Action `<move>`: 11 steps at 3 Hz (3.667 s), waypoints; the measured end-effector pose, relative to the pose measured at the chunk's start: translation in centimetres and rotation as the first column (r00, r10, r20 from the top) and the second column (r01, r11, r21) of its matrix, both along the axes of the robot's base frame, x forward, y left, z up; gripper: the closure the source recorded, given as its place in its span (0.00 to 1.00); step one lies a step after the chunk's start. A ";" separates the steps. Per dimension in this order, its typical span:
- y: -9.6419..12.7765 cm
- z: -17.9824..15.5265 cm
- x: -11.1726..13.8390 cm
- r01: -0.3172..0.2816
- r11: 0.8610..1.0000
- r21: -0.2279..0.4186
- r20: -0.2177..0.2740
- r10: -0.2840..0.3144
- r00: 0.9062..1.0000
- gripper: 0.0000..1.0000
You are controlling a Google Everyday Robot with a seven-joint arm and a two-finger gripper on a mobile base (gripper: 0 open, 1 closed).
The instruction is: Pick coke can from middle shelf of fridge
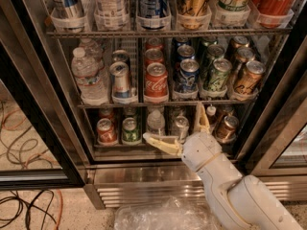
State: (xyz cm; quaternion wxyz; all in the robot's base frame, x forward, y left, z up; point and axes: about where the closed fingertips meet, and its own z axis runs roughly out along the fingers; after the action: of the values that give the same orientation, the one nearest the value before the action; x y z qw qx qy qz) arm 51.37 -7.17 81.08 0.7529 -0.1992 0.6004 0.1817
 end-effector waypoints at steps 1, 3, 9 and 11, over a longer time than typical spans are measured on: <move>0.5 0.0 -0.3 0.024 1.000 -0.001 0.002 -0.024 1.000 0.00; 3.0 0.4 -1.0 0.132 0.991 -0.015 0.016 -0.132 0.991 0.00; 2.2 2.2 1.2 0.284 0.958 -0.045 0.145 -0.275 0.951 0.00; 4.3 2.0 2.0 0.242 0.968 -0.063 0.166 -0.229 0.959 0.00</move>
Offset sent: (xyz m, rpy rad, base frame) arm -0.0121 0.0297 -0.0014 -0.0017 0.0052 -0.1688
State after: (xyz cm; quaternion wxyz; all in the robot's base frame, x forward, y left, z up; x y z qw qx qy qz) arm 53.36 -2.86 83.04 0.8052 -0.1711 0.5656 0.0494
